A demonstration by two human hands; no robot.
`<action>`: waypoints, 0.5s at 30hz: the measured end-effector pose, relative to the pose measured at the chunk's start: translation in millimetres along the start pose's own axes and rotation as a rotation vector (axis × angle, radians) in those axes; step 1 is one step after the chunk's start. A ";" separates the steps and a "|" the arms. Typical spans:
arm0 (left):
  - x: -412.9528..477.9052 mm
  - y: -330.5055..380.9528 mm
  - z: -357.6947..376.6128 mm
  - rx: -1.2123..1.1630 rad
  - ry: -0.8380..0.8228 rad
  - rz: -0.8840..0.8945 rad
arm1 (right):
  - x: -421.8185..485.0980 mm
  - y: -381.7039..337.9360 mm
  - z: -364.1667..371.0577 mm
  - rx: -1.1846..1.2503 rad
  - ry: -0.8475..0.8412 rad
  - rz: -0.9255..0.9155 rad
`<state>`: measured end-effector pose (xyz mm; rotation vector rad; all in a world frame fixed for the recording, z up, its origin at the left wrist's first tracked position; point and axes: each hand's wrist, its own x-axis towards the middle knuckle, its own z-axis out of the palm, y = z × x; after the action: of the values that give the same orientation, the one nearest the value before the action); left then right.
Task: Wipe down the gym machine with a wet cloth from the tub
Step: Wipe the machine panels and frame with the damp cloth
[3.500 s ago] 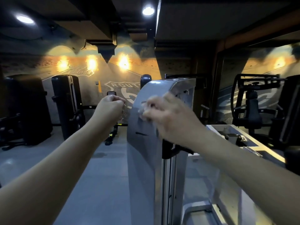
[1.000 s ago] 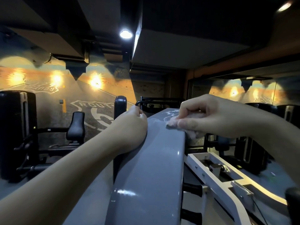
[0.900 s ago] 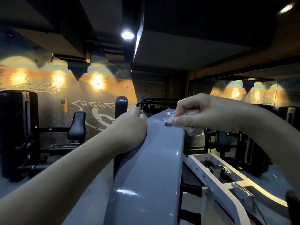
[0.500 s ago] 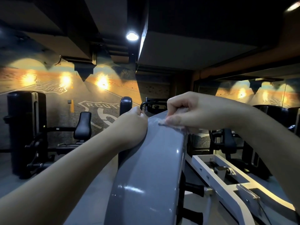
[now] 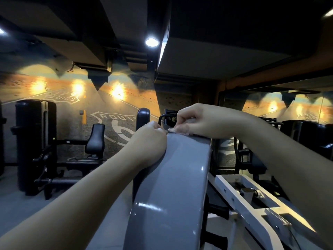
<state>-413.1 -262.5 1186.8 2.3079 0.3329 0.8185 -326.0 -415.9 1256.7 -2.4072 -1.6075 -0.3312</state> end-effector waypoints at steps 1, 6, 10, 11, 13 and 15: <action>-0.6 -1.1 1.9 -0.032 0.027 -0.007 | 9.4 2.2 1.2 -0.029 0.011 0.033; -8.0 0.6 -2.1 -0.159 0.106 -0.030 | -5.7 -10.0 1.9 0.000 -0.005 -0.055; -14.5 3.6 -3.6 -0.181 0.135 -0.042 | -2.2 -8.8 -0.9 0.046 -0.019 -0.014; -15.3 4.5 -3.5 -0.188 0.136 -0.058 | 4.5 -5.6 -0.6 0.006 -0.003 0.037; -20.1 6.3 -4.3 -0.208 0.123 -0.091 | 11.1 -0.6 2.8 -0.024 0.024 0.079; -21.7 8.2 -5.7 -0.201 0.129 -0.109 | 1.8 -4.0 7.2 0.000 0.043 0.024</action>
<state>-433.3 -275.1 1185.4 2.0379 0.4098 0.9051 -328.6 -410.6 1250.7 -2.3997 -1.5595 -0.3761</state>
